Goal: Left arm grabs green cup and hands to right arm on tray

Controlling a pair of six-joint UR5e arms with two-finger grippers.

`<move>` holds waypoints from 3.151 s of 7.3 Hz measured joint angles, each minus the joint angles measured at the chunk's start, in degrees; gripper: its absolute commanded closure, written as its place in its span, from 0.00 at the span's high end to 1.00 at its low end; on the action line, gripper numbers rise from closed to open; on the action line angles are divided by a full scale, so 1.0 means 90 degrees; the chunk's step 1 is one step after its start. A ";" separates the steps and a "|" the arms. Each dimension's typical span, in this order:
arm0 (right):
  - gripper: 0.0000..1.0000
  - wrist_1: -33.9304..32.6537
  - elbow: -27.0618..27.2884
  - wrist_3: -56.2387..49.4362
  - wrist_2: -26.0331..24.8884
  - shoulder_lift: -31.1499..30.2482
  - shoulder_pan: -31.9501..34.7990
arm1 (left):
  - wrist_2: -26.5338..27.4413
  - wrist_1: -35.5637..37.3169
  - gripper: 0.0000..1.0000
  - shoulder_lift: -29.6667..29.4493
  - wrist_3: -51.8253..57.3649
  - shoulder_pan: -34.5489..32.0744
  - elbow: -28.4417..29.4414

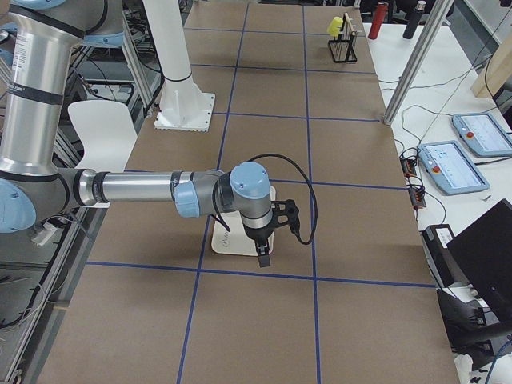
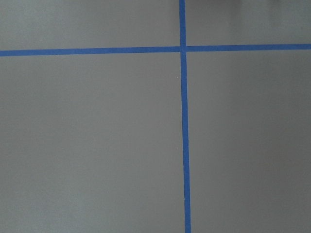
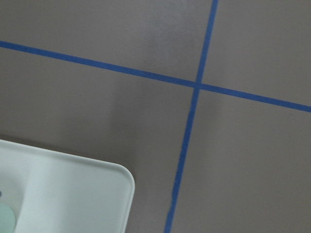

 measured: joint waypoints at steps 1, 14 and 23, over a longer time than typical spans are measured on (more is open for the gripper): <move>1.00 -0.0228 -0.0028 -0.0221 -0.0033 -0.0047 0.0117 | -0.0002 0.0000 1.00 -0.0002 -0.0002 0.0000 0.0005; 1.00 -0.0198 -0.0303 -0.0269 0.0021 -0.0118 0.0173 | -0.0284 0.0035 1.00 0.0094 0.0011 0.0000 -0.0084; 1.00 -0.0204 -0.0306 -0.0254 0.0036 -0.0155 0.0170 | -0.0285 0.0035 1.00 0.0231 0.0016 0.0000 -0.0066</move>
